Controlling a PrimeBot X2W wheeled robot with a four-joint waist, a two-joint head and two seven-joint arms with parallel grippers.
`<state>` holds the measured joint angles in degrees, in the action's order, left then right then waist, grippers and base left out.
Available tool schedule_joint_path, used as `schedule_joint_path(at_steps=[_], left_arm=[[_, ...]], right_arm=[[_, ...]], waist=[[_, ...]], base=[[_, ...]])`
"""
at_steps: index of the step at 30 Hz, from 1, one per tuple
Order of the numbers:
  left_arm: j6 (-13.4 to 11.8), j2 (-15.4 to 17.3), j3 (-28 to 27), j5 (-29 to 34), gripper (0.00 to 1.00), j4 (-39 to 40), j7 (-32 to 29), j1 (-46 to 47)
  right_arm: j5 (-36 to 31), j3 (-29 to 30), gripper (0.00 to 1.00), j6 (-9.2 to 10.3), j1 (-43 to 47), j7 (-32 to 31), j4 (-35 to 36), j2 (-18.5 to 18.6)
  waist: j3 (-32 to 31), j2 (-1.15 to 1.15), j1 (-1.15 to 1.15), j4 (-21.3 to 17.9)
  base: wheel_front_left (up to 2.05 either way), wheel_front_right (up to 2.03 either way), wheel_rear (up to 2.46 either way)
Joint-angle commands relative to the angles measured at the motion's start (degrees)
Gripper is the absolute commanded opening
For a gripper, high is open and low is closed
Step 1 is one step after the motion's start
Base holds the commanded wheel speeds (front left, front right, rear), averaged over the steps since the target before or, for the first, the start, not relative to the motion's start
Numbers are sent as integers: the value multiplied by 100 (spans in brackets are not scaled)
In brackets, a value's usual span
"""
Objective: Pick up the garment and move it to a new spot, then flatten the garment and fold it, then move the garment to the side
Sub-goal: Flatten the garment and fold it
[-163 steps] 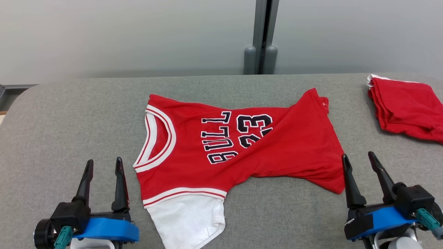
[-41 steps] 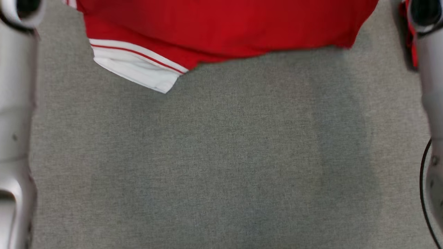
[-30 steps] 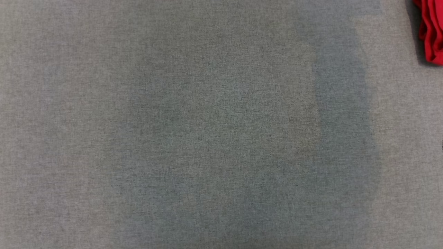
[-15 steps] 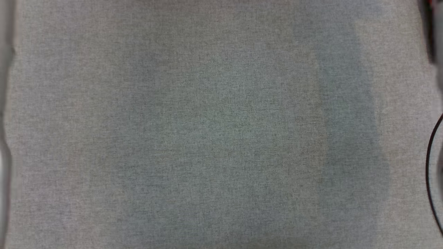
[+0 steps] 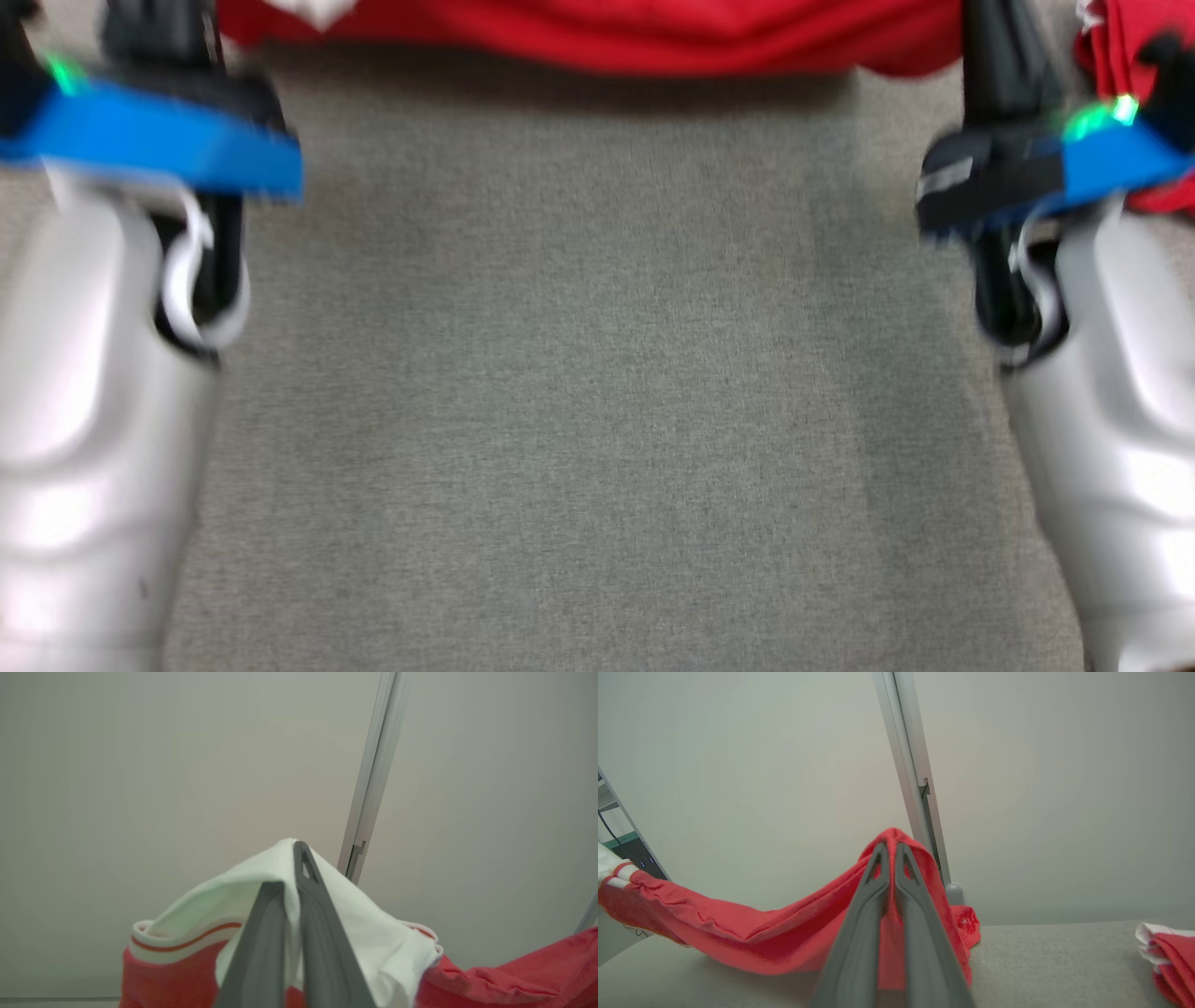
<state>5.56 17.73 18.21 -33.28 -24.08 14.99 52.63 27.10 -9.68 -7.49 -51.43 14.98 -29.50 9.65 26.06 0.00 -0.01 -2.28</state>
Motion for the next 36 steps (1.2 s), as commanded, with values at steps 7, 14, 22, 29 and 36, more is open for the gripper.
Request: schedule_joint_path(at_steps=[7, 14, 22, 29, 36], left_arm=[[-204, -145, -252, 162, 0, 883, 25, -2067], [-376, -288, -372, 90, 0, 1405, 26, -3682], [-549, -356, -195, 11, 0, 1928, -10, -5116], [-690, -355, -109, -57, 0, 2214, -84, -5840], [-760, -293, 84, 13, 0, 2514, -250, -6201]], right_arm=[[108, -84, 0, -1, 1756, 28, 747, 154], [246, -129, 0, -1, 3048, 28, 997, 316], [312, 16, 0, -1, 4373, 28, 1365, 326], [216, 210, 0, -1, 5266, 29, 1674, 233], [61, 513, 0, -1, 5876, -166, 2082, 45]], waist=[[-544, 0, 1, 72], [-1096, 0, 1, 126], [-1503, 0, 1, 233], [-1754, 0, 1, 362], [-1835, 0, 1, 467]], base=[[0, 0, 0], [0, 0, 0], [0, 0, 0], [0, 0, 0], [0, 0, 0]])
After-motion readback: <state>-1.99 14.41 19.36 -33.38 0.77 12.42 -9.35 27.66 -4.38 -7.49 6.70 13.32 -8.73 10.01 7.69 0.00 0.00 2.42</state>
